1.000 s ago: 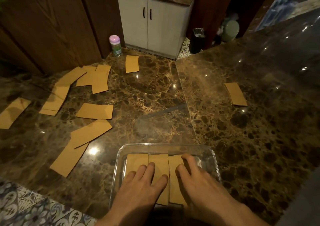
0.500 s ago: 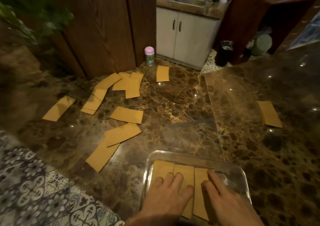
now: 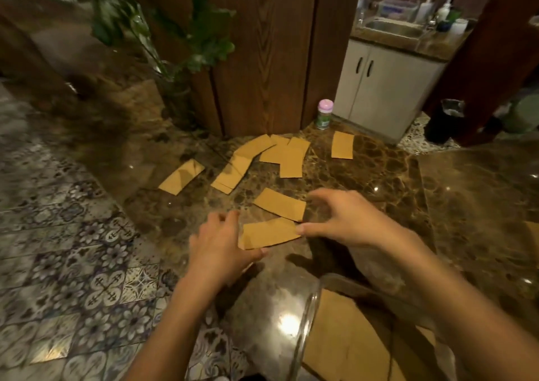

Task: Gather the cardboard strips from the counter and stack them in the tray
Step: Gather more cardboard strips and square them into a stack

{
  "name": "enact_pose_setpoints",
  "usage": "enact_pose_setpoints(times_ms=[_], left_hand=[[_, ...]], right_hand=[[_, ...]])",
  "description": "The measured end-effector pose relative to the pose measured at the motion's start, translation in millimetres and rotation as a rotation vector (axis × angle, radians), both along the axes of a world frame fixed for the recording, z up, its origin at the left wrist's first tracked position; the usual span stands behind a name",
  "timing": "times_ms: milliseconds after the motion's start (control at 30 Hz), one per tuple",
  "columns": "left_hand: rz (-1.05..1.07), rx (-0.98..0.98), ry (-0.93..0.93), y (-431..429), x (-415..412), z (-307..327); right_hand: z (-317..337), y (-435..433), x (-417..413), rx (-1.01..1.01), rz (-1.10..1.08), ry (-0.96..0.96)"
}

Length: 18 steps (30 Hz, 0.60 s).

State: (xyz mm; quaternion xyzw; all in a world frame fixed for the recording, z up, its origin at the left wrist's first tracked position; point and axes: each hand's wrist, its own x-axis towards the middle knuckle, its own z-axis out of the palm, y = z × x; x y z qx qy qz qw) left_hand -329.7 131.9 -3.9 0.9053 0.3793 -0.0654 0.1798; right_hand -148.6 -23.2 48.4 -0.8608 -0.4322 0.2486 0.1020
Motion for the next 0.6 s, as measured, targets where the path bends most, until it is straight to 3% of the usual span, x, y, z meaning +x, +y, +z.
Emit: enact_pose_setpoints(times_ms=[100, 200, 367, 600], left_hand=[[0.01, -0.02, 0.093, 14.6, 7.8, -36.7], [0.012, -0.041, 0.104, 20.2, 7.7, -52.0], [0.054, -0.134, 0.108, 54.3, 15.8, -47.6], [0.227, -0.065, -0.032, 164.5, 28.3, -25.3]], right_hand=[[-55.1, 72.2, 13.7, -0.16, 0.108, 0.055], [-86.4, 103.2, 12.0, -0.203, 0.123, -0.016], [-90.8, 116.6, 12.4, -0.192, 0.12, -0.06], [-96.5, 114.6, 21.8, -0.158, 0.026, 0.031]])
